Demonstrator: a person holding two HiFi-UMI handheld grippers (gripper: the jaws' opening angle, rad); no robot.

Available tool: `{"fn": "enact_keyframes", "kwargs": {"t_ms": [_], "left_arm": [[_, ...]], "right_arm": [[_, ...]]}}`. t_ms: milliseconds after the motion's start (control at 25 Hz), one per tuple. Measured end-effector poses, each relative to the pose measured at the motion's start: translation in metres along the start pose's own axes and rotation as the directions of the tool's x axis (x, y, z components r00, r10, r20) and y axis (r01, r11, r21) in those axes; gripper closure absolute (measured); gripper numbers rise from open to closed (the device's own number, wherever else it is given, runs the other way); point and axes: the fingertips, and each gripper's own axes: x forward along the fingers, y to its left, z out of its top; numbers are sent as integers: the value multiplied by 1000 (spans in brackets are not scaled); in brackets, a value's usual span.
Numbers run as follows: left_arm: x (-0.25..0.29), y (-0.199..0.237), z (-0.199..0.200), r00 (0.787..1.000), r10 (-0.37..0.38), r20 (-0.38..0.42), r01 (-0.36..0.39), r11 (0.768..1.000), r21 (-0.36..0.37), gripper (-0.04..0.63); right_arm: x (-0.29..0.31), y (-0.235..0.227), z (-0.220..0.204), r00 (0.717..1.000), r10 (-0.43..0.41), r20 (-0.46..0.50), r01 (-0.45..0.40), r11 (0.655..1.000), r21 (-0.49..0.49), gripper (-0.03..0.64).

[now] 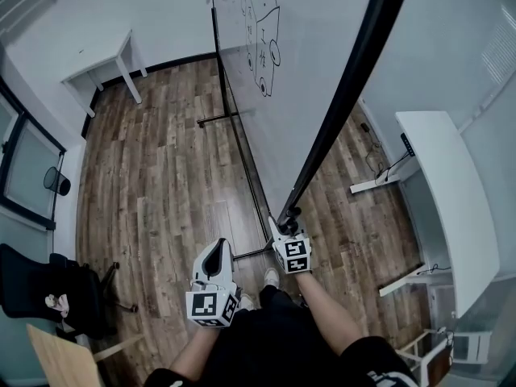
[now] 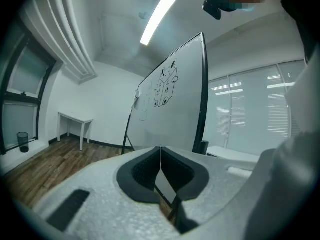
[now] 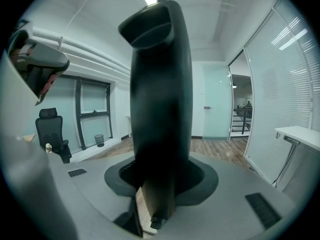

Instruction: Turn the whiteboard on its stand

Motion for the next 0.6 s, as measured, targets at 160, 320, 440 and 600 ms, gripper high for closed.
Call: {"fn": "enact_keyframes", "kwargs": {"t_ms": [160,320,440,600], "left_arm": [[3,0,-3,1000,-19,-10,19,1000,-2,577],[4,-2,-6,999,-45,-24,45,999,-3,577],[5,-5,-8,997,-64,-35,64,998,-6,577],[5,-8,-10,996,-78,-43,78,997,-5,577]], "right_arm": [[-11,4,0,1000,-16,-2,16,1000,-1,460],[-22,9,0,1000,-16,-2,16,1000,-5,460],[-32,12,-1,1000,-10,1,10,1000,-8,460],[-41,16,-6,1000,4,8,-4,1000,1,460]]}}
